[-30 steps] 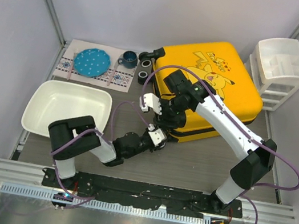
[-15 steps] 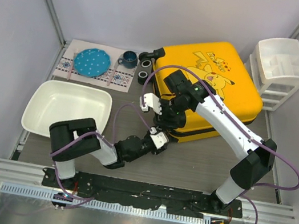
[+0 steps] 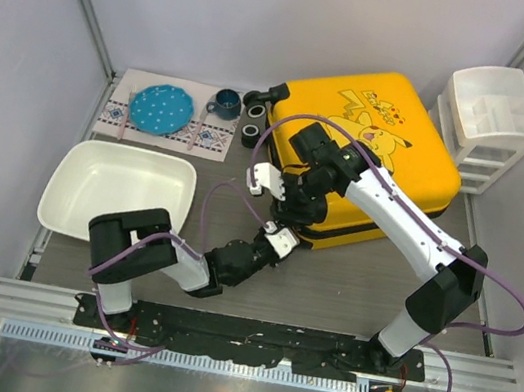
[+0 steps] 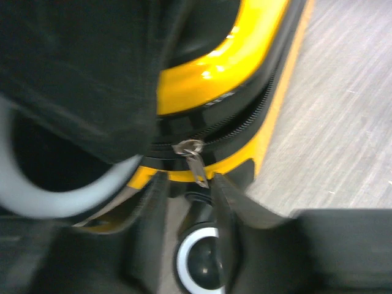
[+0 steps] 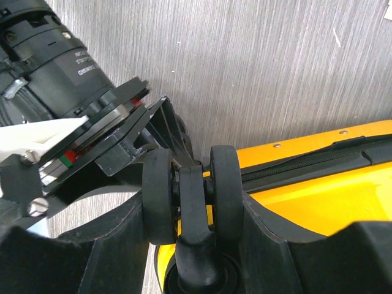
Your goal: Open, take out, and arrange the luggage
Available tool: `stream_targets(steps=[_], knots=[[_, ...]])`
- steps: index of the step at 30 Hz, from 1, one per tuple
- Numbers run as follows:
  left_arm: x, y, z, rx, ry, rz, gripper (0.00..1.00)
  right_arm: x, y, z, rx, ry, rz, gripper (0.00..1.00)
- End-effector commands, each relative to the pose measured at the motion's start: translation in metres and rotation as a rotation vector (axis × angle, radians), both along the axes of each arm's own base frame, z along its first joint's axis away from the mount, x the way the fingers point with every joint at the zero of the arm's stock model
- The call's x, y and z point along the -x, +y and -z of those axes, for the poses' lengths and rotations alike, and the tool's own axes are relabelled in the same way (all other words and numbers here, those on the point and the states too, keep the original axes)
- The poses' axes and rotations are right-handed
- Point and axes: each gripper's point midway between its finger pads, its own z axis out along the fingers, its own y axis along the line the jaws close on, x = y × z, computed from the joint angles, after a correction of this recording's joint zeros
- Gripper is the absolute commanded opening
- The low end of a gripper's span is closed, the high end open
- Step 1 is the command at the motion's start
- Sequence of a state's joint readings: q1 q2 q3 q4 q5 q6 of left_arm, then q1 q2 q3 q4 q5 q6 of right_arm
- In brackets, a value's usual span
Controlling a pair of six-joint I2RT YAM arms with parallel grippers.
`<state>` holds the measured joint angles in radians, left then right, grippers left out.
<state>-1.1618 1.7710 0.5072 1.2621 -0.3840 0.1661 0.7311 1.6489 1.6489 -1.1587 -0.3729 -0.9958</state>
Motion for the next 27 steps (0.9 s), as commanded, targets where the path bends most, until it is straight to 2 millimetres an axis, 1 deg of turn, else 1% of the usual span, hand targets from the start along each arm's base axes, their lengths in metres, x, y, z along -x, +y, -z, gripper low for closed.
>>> stream_targets(steps=[1,2,3,5,6,8,9,10,12,13,16,17,21,22,27], knots=[[-0.010,-0.003,-0.090,0.308,-0.143,-0.048,0.28,0.003,-0.003,-0.040,-0.099,-0.069,0.036,0.01],[-0.010,-0.001,-0.092,0.312,-0.145,-0.050,0.23,0.003,-0.003,-0.040,-0.098,-0.071,0.036,0.01],[-0.010,-0.001,-0.091,0.310,-0.144,-0.050,0.12,0.004,-0.004,-0.040,-0.098,-0.071,0.036,0.01],[-0.009,0.003,-0.090,0.303,-0.144,-0.053,0.03,0.003,-0.004,-0.041,-0.098,-0.075,0.041,0.01],[-0.009,0.005,-0.089,0.301,-0.142,-0.058,0.00,0.004,-0.005,-0.041,-0.098,-0.072,0.044,0.01],[-0.008,0.011,-0.083,0.288,-0.136,-0.064,0.00,0.004,-0.006,-0.042,-0.098,-0.074,0.046,0.01],[-0.007,0.013,-0.085,0.291,-0.137,-0.063,0.00,0.005,-0.008,-0.043,-0.098,-0.076,0.047,0.01],[-0.006,0.017,-0.080,0.277,-0.134,-0.064,0.00,0.006,-0.009,-0.044,-0.099,-0.077,0.048,0.01],[-0.006,0.020,-0.082,0.284,-0.132,-0.060,0.00,0.008,-0.012,-0.045,-0.101,-0.072,0.057,0.01],[-0.005,0.022,-0.080,0.278,-0.131,-0.059,0.00,0.007,-0.014,-0.046,-0.103,-0.070,0.064,0.01],[-0.012,0.029,-0.081,0.285,-0.128,-0.072,0.00,0.011,-0.018,-0.047,-0.102,-0.063,0.073,0.01],[-0.013,0.030,-0.079,0.281,-0.125,-0.073,0.00,0.011,-0.020,-0.048,-0.101,-0.060,0.080,0.01],[-0.019,0.035,-0.081,0.288,-0.128,-0.067,0.00,0.016,-0.023,-0.049,-0.105,-0.052,0.084,0.01],[-0.024,0.038,-0.083,0.295,-0.131,-0.075,0.00,0.017,-0.024,-0.050,-0.107,-0.051,0.087,0.01],[-0.036,0.043,-0.088,0.312,-0.137,-0.086,0.00,0.024,-0.027,-0.049,-0.110,-0.031,0.098,0.01]])
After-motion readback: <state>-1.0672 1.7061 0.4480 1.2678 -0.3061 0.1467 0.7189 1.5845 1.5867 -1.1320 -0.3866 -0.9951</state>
